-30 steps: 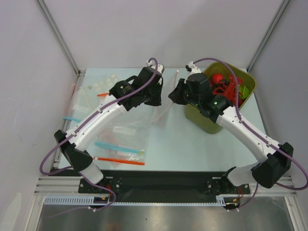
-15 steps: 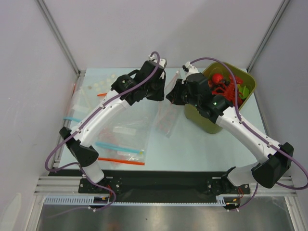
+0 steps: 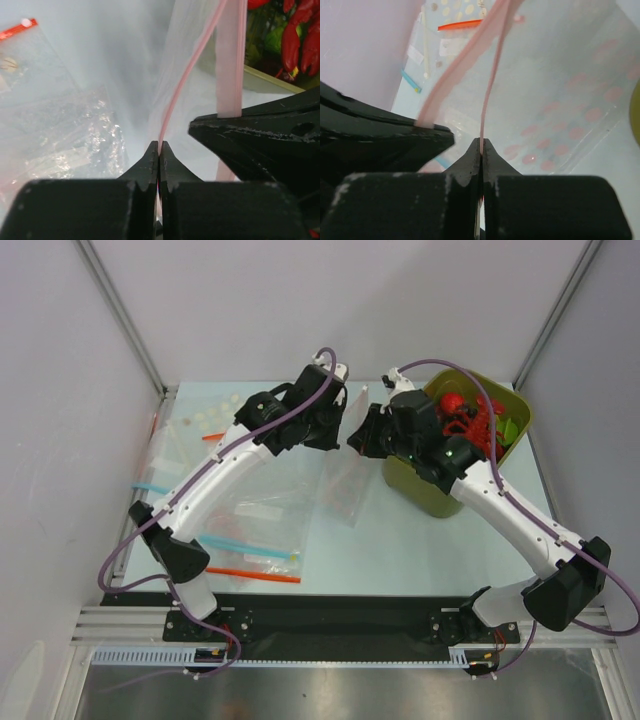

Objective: Place the food in the zip-top bag and seal the zipper
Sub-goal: Open the zipper of the food storage bag.

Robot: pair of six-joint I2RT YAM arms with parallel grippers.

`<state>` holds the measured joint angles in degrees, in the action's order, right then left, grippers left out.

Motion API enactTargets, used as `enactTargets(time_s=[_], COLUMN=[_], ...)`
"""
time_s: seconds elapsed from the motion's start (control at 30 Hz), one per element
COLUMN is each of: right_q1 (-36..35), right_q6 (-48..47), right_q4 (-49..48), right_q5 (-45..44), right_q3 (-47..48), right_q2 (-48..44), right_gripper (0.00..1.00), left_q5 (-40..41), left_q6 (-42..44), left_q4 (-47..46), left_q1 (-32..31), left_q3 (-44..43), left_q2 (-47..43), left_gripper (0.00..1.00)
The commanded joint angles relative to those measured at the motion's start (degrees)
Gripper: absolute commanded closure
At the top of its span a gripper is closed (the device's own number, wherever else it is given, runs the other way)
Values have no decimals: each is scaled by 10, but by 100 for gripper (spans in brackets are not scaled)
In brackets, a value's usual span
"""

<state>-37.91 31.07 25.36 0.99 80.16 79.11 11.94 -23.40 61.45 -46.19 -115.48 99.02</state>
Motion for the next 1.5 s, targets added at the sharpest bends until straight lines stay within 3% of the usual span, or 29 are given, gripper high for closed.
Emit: enactTargets(time_s=[0.0, 0.13, 0.23, 0.47, 0.63, 0.77, 0.93, 1.03, 1.23, 1.33, 1.47], right_q1=[27, 47, 47, 2, -29, -30, -16, -13, -11, -6, 5], right_q6=[10, 19, 20, 16, 15, 43, 57, 44, -12, -28, -33], right_q4=[26, 41, 32, -56, -94, -143, -139, -132, -85, -82, -99], right_q5=[-7, -25, 13, 134, 210, 245, 234, 211, 126, 94, 75], right_q3=[15, 16, 32, 122, 214, 214, 169, 124, 56, 16, -32], right_q2=[-14, -12, 9, 133, 205, 224, 223, 217, 216, 202, 177], right_gripper=[100, 93, 91, 100, 100, 100, 100, 98, 91, 89, 77], left_q5=[66, 134, 159, 272, 357, 386, 333, 269, 169, 154, 151], left_q6=[23, 42, 44, 20, 4, 11, 8, -5, -19, -24, -27], left_q4=[55, 110, 111, 178, 220, 224, 184, 105, -43, -69, -66], left_q1=[8, 15, 22, 22, 22, 22, 22, 22, 22, 21, 20], left_q3=[-76, -146, -135, -129, -124, -126, -64, 80, 233, 246, 231], left_q2=[14, 21, -13, -42, -66, -81, -74, -86, -112, -102, -93], left_gripper=[100, 100, 100, 100, 100, 100, 100, 100, 100, 100, 100])
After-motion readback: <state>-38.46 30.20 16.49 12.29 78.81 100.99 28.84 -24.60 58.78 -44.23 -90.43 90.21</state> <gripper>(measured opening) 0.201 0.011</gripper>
